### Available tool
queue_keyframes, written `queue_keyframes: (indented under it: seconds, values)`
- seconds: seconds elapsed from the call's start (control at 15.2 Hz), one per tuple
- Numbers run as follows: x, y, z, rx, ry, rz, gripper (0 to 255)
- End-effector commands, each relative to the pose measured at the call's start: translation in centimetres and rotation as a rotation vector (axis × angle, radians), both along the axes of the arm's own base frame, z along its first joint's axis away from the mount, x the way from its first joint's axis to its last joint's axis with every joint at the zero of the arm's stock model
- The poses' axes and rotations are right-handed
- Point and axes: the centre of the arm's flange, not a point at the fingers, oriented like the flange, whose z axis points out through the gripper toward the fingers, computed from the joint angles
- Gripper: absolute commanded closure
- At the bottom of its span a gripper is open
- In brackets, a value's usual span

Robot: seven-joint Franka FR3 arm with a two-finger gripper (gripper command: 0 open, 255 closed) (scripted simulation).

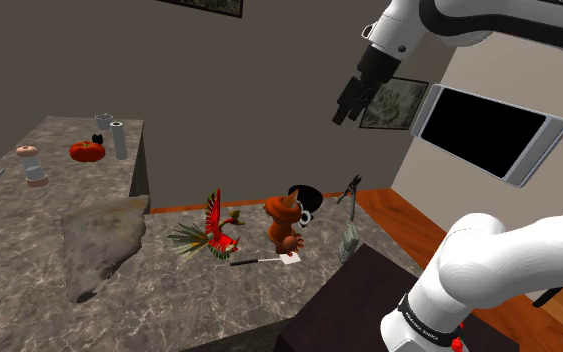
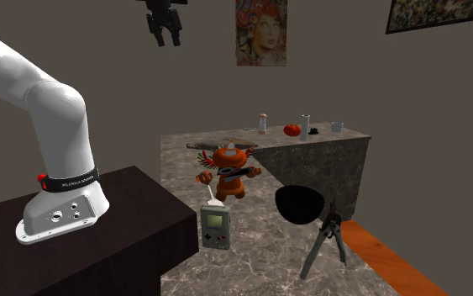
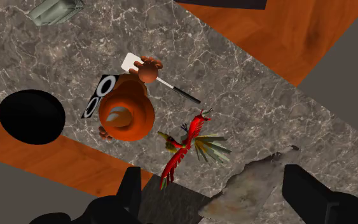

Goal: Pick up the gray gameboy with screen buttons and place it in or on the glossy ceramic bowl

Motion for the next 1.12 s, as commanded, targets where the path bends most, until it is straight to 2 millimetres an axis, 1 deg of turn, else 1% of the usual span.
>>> queue_keyframes:
  seconds: [0.0,0.53,1.06]
  values:
    - [0.0,0.0,0.0,0.0,0.0,0.0,0]
    - [2.6,-5.7,-8.4,0.011,0.044,-0.114,0]
    - [4.2,-11.5,-16.9,0.021,0.088,-0.228,0]
